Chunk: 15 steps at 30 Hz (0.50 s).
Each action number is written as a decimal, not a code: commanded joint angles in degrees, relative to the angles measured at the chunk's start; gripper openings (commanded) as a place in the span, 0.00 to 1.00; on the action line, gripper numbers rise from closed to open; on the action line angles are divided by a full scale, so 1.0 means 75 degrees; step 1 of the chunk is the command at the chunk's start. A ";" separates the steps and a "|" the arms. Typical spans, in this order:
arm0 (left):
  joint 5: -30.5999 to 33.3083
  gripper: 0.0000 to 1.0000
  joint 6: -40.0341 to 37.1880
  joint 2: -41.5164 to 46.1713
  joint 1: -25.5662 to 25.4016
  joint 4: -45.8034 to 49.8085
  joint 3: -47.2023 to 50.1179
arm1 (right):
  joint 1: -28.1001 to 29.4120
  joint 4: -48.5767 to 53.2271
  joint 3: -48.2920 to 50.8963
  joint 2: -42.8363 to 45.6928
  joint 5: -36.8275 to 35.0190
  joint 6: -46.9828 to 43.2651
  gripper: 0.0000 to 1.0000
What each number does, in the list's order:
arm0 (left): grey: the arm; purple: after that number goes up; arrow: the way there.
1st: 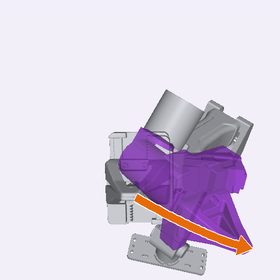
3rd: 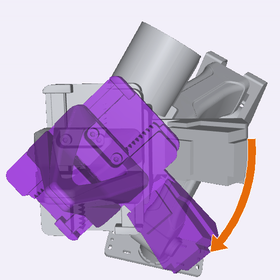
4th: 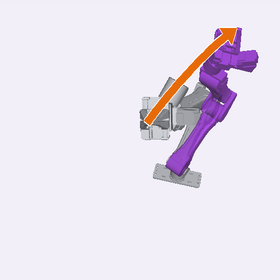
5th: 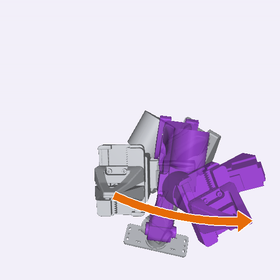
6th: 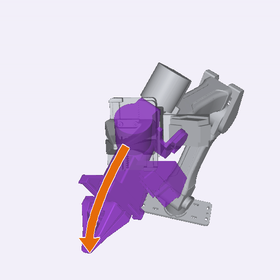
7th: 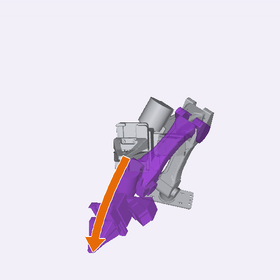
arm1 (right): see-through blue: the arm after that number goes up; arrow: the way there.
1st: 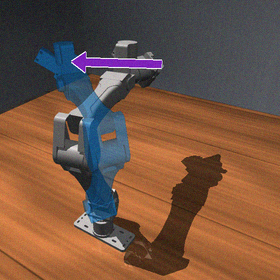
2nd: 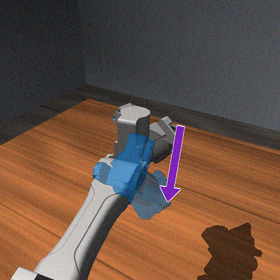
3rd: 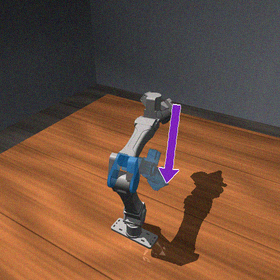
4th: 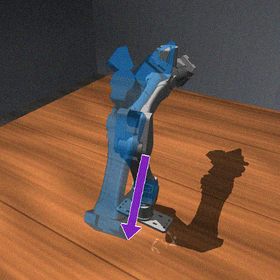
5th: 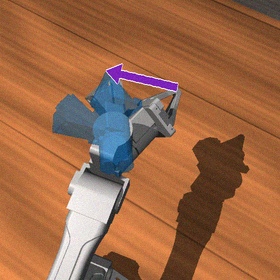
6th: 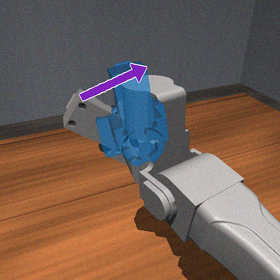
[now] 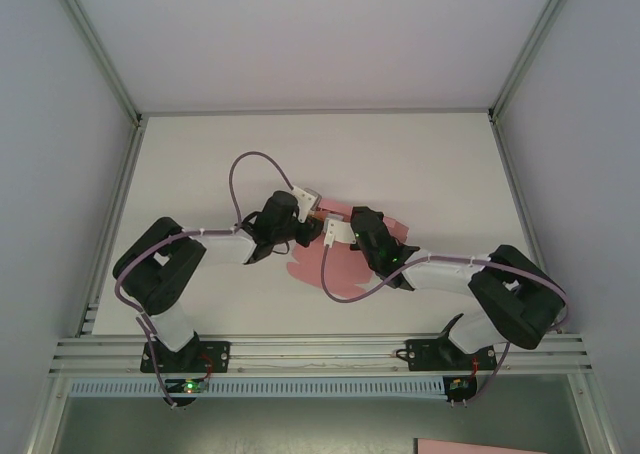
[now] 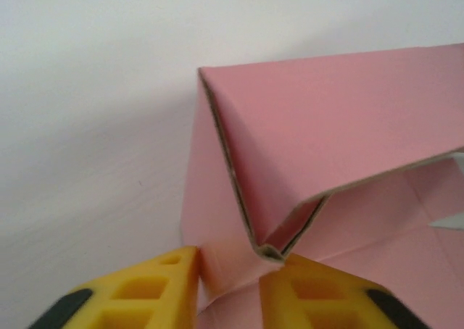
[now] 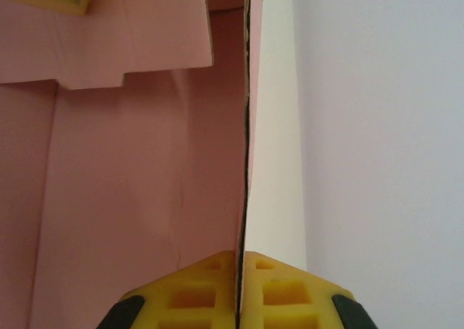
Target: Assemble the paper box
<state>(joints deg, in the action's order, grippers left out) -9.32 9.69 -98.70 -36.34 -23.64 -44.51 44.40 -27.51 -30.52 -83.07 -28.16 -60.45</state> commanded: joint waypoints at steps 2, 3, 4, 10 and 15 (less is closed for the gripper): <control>0.1214 0.20 -0.0114 -0.0273 0.0018 -0.0488 -0.0021 | 0.0197 0.0814 0.0102 -0.0008 0.0428 0.0221 0.04; 0.1267 0.20 -0.0103 -0.0310 0.0006 -0.0575 -0.0008 | 0.0207 0.0864 0.0097 -0.0016 0.0397 0.0259 0.04; 0.1397 0.18 -0.0085 -0.0335 -0.0017 -0.0689 0.0007 | 0.0213 0.0931 0.0102 -0.0001 0.0409 0.0307 0.04; 0.2782 0.13 0.0137 -0.0614 -0.0240 -0.1363 -0.0046 | 0.0279 0.1310 0.0053 0.0136 0.0639 0.0647 0.02; 0.3718 0.00 0.0233 -0.1046 -0.0439 -0.1181 -0.0427 | 0.0258 0.1795 -0.0110 0.0138 0.0743 0.0847 0.00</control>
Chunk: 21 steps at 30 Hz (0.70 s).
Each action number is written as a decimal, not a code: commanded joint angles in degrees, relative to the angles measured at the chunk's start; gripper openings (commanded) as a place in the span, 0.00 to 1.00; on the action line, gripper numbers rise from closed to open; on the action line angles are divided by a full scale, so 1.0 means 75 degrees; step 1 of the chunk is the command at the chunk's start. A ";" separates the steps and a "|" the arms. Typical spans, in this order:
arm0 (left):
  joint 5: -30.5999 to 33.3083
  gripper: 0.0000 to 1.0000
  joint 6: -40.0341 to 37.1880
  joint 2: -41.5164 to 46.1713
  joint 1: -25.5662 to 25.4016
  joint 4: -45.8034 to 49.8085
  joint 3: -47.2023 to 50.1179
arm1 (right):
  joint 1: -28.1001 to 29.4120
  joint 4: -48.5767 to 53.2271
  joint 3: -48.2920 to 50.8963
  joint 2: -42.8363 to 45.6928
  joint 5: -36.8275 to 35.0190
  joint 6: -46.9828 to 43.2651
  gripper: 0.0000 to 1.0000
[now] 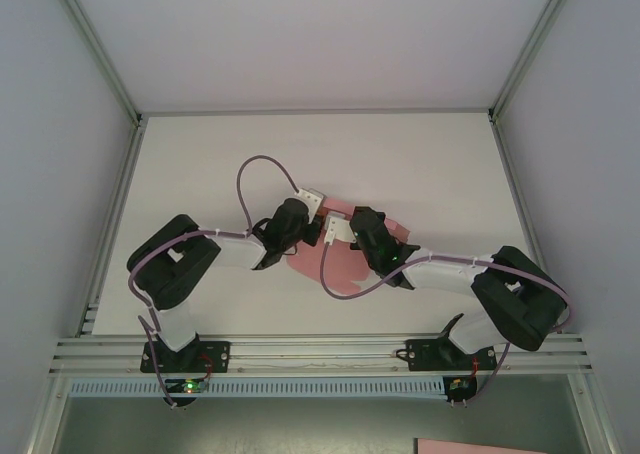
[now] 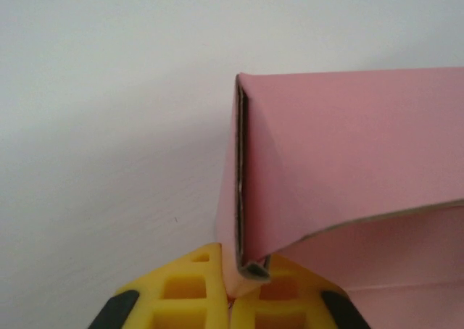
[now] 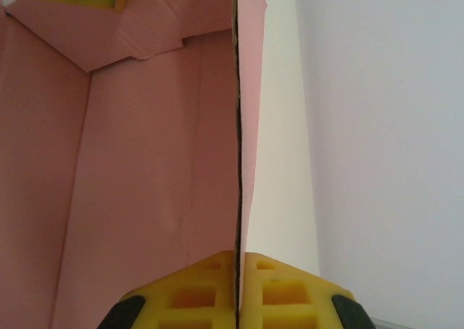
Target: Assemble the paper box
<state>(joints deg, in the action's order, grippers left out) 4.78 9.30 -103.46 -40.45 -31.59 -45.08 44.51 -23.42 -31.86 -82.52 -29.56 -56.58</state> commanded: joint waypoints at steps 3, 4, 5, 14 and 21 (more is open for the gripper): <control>0.3877 0.00 0.0773 -0.0536 -0.0107 0.0540 -0.0657 | 0.0226 0.1697 -0.0042 0.0144 0.0892 0.0540 0.00; 0.4263 0.00 0.0890 -0.0549 -0.0138 0.0590 -0.0630 | 0.0218 0.1841 -0.0061 0.0211 0.0911 0.0621 0.00; 0.4483 0.00 0.0963 -0.0560 -0.0133 0.0670 -0.0582 | 0.0178 0.2059 -0.0092 0.0315 0.1055 0.0723 0.00; 0.6184 0.00 0.2410 -0.0735 -0.0124 0.2876 -0.0954 | -0.0324 0.3182 -0.0492 0.0676 0.1803 0.1483 0.00; 0.7084 0.00 0.3806 -0.0984 -0.0144 0.4838 -0.1641 | -0.0516 0.3506 -0.0823 0.0271 0.2145 0.1766 0.00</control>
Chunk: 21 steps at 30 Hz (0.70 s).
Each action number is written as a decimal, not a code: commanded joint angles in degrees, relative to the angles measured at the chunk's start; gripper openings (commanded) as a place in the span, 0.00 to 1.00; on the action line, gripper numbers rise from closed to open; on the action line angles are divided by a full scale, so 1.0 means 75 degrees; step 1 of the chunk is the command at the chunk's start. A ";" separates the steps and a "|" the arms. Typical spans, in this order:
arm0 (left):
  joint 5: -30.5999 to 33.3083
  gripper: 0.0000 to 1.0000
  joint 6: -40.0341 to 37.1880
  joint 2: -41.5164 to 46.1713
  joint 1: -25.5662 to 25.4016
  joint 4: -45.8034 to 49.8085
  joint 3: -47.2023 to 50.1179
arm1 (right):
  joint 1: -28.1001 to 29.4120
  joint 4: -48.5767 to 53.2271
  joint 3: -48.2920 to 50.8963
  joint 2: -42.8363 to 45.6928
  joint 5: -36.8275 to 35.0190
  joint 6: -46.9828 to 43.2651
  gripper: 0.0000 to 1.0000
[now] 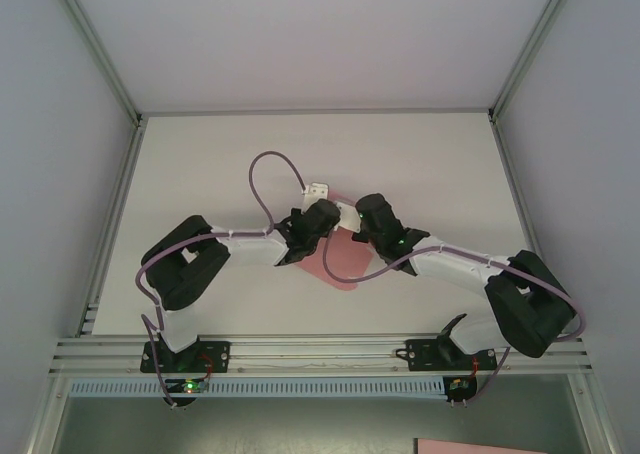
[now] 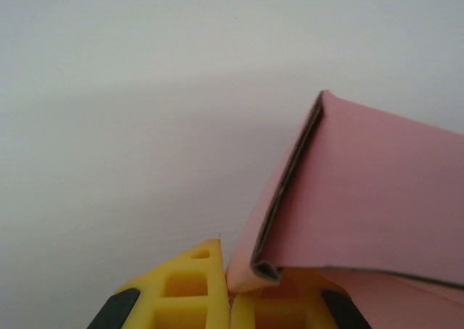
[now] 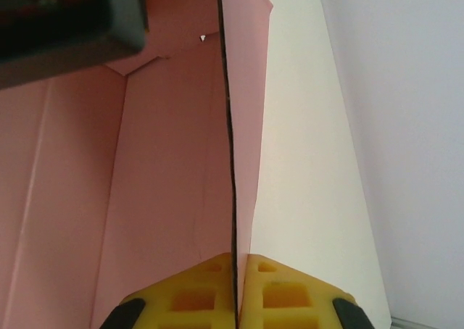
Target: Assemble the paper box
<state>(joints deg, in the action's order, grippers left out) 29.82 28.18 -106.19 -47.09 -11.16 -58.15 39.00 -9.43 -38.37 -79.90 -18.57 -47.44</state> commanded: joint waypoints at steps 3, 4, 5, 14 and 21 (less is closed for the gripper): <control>0.3367 0.00 0.1271 -0.0625 0.0759 0.1933 0.0165 | 0.0188 0.1629 0.0022 -0.0096 0.0664 0.0572 0.00; 0.3218 0.00 0.1058 -0.0604 0.0748 0.1707 0.0190 | 0.0190 0.1632 0.0008 -0.0081 0.0658 0.0574 0.00; 0.2914 0.00 0.0760 -0.0556 0.0762 0.1270 0.0324 | 0.0189 0.1628 0.0016 -0.0049 0.0695 0.0603 0.00; 0.0096 0.00 -0.0857 -0.0477 0.0771 -0.1843 0.1230 | 0.0156 0.1356 -0.0124 -0.0137 0.1302 0.0794 0.21; -0.0517 0.00 -0.1226 -0.0201 0.0783 -0.2576 0.1595 | -0.0294 0.1337 -0.0265 0.0930 0.2490 0.0911 0.98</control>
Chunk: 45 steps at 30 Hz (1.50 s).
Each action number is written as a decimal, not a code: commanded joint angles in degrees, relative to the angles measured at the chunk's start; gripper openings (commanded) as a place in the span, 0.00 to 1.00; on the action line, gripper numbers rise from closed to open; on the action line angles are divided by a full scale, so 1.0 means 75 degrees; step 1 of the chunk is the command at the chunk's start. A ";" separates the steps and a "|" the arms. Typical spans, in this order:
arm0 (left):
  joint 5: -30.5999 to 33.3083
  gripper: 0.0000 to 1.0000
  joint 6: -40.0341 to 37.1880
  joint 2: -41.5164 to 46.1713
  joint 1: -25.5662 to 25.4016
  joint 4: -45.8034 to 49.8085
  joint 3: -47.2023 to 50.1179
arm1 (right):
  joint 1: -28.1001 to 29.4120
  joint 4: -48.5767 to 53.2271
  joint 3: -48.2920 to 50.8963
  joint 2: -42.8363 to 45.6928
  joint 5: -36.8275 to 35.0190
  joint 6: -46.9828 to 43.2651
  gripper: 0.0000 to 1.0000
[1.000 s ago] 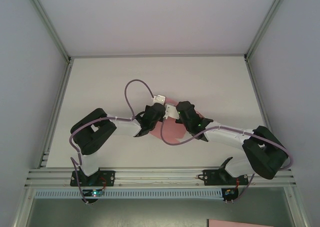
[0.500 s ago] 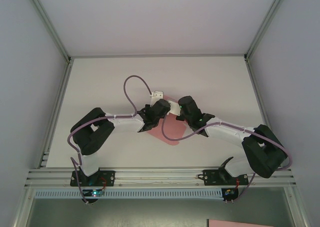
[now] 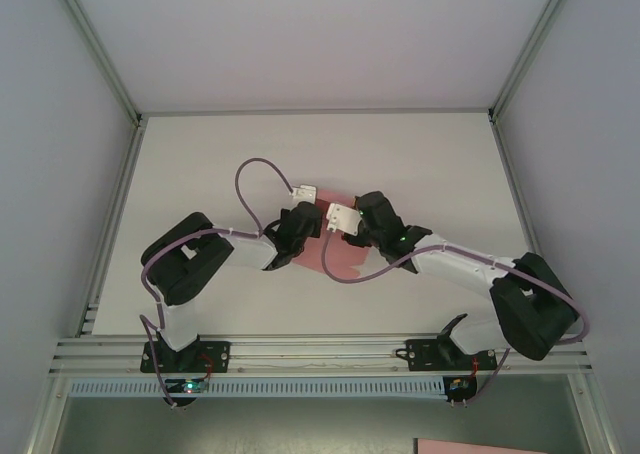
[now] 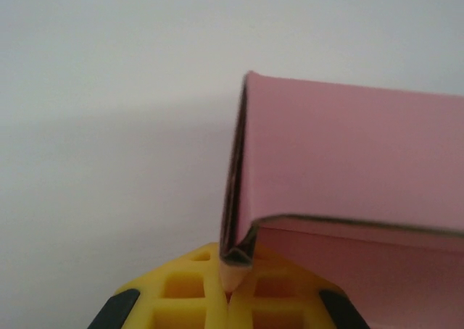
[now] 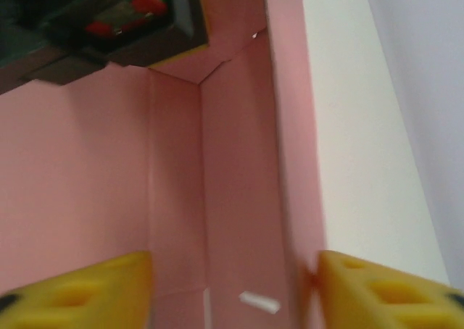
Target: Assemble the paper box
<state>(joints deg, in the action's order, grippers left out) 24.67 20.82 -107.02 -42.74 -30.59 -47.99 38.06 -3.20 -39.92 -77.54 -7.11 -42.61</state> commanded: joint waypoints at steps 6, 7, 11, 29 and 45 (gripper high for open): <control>-0.0410 0.00 -0.0673 0.0473 0.0215 -0.0365 0.0525 | -0.0443 0.0450 0.0172 0.2238 0.2188 0.0742 0.98; -0.0529 0.00 -0.0748 0.0602 0.0214 -0.0567 0.0662 | -0.0496 0.0350 0.0225 0.2467 0.2193 0.0923 0.98; -0.1122 0.00 -0.0998 0.1308 0.0283 -0.0977 0.1147 | -0.0748 -0.0277 0.0258 0.3244 0.1268 0.2520 0.98; -0.1983 0.00 -0.0835 0.3767 0.0519 -0.0089 0.1732 | -0.2069 0.2129 -0.0579 0.3609 0.2241 0.4606 0.98; -0.2604 0.00 -0.0665 0.3527 0.0522 0.0040 0.1391 | -0.1464 -0.2248 0.1084 0.3459 0.2541 0.5173 0.98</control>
<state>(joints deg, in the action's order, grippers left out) 7.18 15.22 -79.64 -39.24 -30.85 -35.20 24.62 -6.83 -34.11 -52.42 12.27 -5.21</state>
